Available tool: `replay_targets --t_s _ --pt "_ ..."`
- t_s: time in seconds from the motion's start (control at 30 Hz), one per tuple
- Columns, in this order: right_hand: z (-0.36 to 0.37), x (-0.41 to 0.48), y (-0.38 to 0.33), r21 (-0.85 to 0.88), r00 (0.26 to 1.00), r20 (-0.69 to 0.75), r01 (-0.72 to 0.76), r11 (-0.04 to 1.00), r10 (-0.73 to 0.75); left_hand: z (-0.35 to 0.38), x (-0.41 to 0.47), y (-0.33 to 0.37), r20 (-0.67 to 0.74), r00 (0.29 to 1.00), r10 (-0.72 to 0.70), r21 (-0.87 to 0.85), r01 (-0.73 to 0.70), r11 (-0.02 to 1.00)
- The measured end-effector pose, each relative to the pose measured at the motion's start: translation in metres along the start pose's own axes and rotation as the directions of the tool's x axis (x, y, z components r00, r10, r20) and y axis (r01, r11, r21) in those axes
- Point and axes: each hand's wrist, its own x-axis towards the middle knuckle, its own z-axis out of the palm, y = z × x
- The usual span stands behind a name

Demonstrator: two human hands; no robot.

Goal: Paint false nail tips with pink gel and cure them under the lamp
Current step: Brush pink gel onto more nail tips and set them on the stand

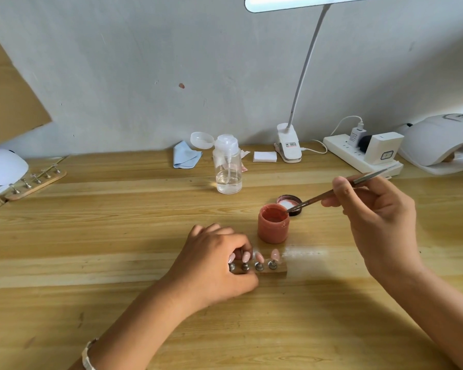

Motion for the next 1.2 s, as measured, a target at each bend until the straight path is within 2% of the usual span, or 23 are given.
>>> replay_targets --t_s 0.37,0.57,0.67,0.77,0.9,1.03,1.1,1.2 --pt "-0.009 0.009 0.006 -0.002 0.996 -0.082 -0.02 1.0 0.02 0.0 -0.001 0.001 -0.007 1.0 -0.004 -0.003 0.004 1.0" --pt "-0.006 0.005 0.009 -0.003 1.0 0.003 -0.013 1.0 0.013 0.0 -0.001 0.001 -0.011 1.0 -0.003 -0.001 0.003 1.0" --pt "-0.01 0.009 0.01 -0.014 0.999 -0.032 -0.014 1.0 0.013 0.0 -0.001 0.001 -0.008 1.0 -0.003 0.0 0.003 1.0" --pt "-0.013 0.011 0.008 -0.003 0.998 -0.032 0.047 0.999 -0.047 -0.001 -0.001 0.001 0.003 1.0 -0.001 -0.002 0.001 1.0" --pt "-0.006 0.003 0.008 -0.137 0.961 0.15 0.254 0.957 -0.233 -0.001 -0.001 0.002 0.002 1.0 -0.003 0.002 0.003 1.0" --pt "0.001 -0.001 0.019 -0.307 0.844 0.389 0.496 0.813 -0.368 0.0 -0.001 0.002 0.002 1.0 0.0 0.004 0.0 1.0" --pt "0.003 0.001 0.025 -0.361 0.787 0.48 0.58 0.731 -0.388 0.0 -0.001 0.001 0.004 1.0 0.004 0.005 -0.004 1.0" --pt "0.006 0.004 0.03 -0.361 0.754 0.542 0.608 0.707 -0.371 0.0 -0.001 0.001 0.003 1.0 0.008 0.001 -0.008 1.0"
